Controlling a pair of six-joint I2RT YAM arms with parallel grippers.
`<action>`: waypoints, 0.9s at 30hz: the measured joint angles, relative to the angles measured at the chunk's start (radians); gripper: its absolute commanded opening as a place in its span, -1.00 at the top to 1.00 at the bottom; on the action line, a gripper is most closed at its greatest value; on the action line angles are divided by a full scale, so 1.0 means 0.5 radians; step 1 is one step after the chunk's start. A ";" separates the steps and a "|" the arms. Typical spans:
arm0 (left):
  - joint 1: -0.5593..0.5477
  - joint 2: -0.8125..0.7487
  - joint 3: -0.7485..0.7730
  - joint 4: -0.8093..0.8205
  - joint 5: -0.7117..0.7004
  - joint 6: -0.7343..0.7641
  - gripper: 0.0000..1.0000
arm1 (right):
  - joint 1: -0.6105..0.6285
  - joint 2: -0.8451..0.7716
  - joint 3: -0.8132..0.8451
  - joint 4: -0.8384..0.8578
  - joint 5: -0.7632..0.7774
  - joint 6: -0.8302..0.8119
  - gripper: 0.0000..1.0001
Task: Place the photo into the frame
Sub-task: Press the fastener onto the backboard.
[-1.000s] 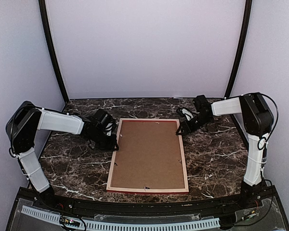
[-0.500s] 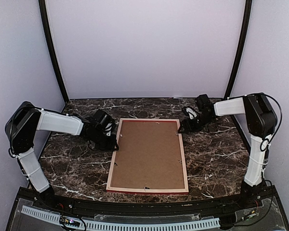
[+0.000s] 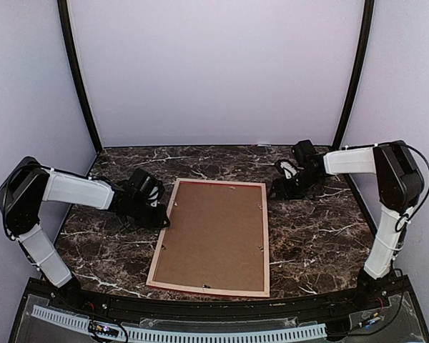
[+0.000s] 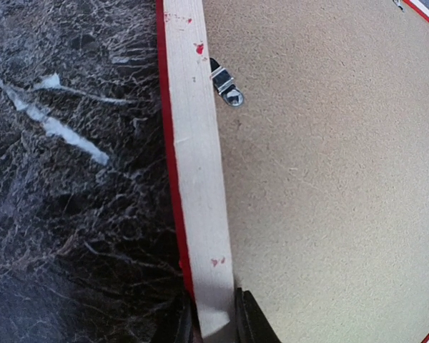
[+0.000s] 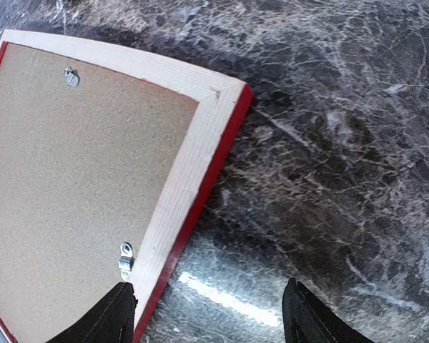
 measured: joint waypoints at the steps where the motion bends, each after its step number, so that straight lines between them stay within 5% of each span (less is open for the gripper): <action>1: 0.000 -0.014 -0.016 0.002 -0.002 0.000 0.60 | 0.021 -0.009 -0.005 0.000 0.005 0.006 -0.43; 27: 0.000 -0.043 -0.054 0.008 0.007 0.002 0.59 | 0.278 0.082 0.047 -0.116 0.141 -0.059 -0.24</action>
